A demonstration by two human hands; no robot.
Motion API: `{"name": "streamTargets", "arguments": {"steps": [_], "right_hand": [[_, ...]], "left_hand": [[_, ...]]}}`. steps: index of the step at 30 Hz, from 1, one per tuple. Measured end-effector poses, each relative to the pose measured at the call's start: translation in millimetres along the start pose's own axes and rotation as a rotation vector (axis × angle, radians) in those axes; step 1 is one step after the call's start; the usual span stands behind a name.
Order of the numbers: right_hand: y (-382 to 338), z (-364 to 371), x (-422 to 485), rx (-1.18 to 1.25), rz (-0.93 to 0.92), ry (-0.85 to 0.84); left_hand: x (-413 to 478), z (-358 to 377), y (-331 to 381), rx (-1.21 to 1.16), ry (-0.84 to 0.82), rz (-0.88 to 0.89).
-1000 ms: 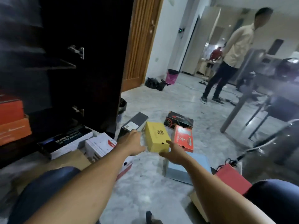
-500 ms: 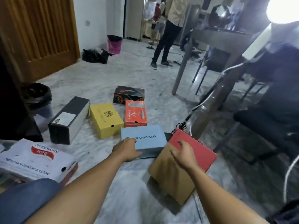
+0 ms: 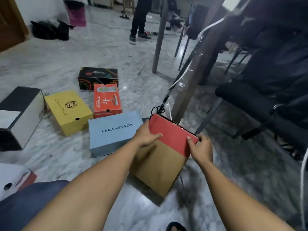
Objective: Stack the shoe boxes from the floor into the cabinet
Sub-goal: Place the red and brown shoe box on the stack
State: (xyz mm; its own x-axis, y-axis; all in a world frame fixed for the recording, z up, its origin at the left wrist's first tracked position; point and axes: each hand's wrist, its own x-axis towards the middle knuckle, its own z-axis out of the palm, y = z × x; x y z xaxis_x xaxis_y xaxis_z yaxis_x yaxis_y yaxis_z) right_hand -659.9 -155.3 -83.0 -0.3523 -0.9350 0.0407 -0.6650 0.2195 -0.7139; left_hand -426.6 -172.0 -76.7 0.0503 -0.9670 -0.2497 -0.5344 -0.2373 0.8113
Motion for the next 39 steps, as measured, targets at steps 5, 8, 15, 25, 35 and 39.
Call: {"name": "streamTargets", "arguments": {"steps": [5, 8, 15, 25, 35, 39], "right_hand": [[1, 6, -7, 0.082, -0.003, 0.016], [-4, 4, -16, 0.107, 0.020, 0.069], [-35, 6, -44, 0.105, 0.049, 0.078], [-102, 60, -125, 0.176, -0.280, -0.132], [-140, 132, -191, 0.288, -0.453, -0.496], [-136, 133, -189, 0.255, -0.485, -0.508]], "left_hand": [[8, 3, -1, -0.093, -0.004, -0.024], [1, -2, -1, -0.079, 0.034, -0.052], [-40, -39, -10, -0.013, 0.175, -0.146], [-139, -149, -67, -0.030, 0.477, -0.229], [-251, -162, -177, -0.245, 0.558, -0.311], [-257, -137, -185, -0.293, 0.654, -0.239]]}}
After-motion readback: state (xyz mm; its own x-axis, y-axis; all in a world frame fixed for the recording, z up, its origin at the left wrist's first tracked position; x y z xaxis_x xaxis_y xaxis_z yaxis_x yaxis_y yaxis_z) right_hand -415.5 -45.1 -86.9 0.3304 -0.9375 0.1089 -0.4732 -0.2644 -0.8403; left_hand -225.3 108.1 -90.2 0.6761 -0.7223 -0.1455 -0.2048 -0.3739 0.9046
